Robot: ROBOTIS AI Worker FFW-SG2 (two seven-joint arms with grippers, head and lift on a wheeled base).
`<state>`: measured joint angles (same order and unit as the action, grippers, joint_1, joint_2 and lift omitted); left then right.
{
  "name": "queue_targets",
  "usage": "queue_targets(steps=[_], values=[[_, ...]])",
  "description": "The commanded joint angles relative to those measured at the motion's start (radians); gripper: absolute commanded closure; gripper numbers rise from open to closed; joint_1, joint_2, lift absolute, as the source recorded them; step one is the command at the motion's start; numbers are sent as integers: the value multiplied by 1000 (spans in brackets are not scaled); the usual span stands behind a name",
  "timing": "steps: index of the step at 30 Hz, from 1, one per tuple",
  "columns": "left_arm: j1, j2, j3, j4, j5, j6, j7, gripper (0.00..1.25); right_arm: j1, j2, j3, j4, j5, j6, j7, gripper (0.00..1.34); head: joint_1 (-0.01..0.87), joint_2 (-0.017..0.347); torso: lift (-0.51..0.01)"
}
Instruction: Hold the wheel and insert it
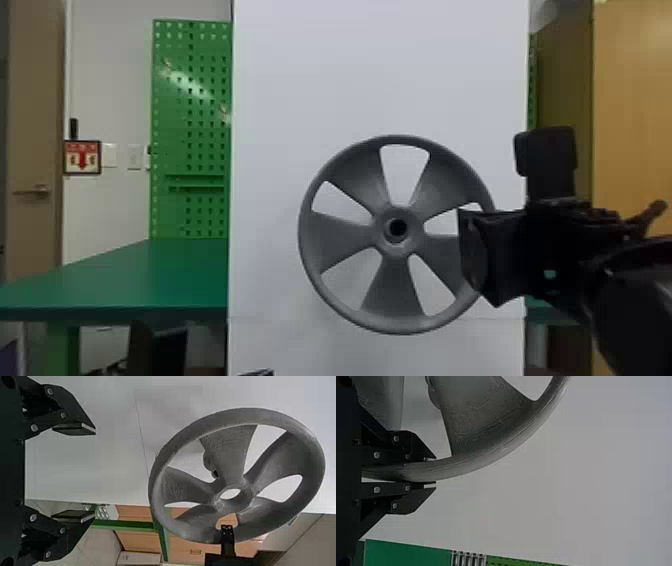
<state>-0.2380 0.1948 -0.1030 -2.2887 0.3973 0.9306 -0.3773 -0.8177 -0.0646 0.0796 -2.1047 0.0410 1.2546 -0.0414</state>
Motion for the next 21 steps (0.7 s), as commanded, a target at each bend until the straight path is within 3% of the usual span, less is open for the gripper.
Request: queue_targets(steps=[1,21], values=[[0,0,-1,0,0,1,0,502,-1,-1,0,14,0,-21,0,1134,0,6,-496],[-3,0,-6,3,0,1,0,502,-26,-9,-4,86,2,-63,0,1134,0,6,-496]])
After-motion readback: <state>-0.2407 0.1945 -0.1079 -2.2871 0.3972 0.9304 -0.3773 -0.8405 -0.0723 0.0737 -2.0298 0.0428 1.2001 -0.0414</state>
